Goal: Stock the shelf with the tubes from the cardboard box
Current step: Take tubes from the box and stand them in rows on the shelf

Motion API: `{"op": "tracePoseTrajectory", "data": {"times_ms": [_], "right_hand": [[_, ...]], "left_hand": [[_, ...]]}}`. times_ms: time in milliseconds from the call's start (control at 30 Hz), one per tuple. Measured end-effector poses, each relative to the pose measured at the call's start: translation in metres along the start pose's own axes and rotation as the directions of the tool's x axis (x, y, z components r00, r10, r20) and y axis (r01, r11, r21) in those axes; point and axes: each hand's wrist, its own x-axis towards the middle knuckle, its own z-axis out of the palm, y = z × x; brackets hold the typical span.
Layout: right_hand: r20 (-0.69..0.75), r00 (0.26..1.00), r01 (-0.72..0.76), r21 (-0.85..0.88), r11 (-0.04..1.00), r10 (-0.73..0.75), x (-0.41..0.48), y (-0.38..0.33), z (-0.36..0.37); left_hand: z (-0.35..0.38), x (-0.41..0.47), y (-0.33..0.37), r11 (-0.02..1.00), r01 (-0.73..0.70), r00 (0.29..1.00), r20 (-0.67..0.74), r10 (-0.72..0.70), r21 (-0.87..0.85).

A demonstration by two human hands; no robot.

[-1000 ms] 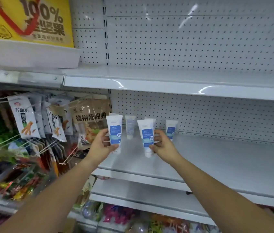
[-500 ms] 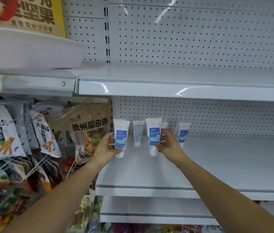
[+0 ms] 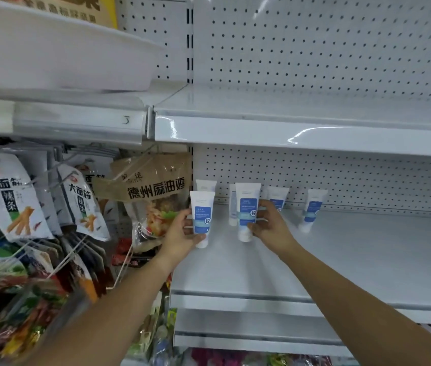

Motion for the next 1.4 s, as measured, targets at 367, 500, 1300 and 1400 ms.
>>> {"op": "tracePoseTrajectory", "data": {"times_ms": [367,500,1300,1400], "right_hand": [[-0.009,1.0,-0.022,-0.005,1.0,0.022,0.021,0.008,0.009],[-0.028,0.999,-0.024,-0.019,1.0,0.024,0.028,0.014,0.012],[-0.006,0.998,-0.057,-0.093,0.994,0.057,0.03,0.034,0.015],[-0.009,0.999,-0.04,-0.083,0.996,0.039,0.028,0.031,0.009]], "left_hand": [[0.008,0.021,-0.01,0.999,0.03,1.0,0.005,-0.03,-0.022],[0.011,0.028,-0.011,0.999,0.03,0.999,0.027,-0.03,-0.016],[0.008,0.027,-0.033,0.999,0.016,0.999,0.037,-0.018,0.049],[0.003,0.024,-0.033,0.998,0.008,1.0,0.023,-0.01,0.066]]}}
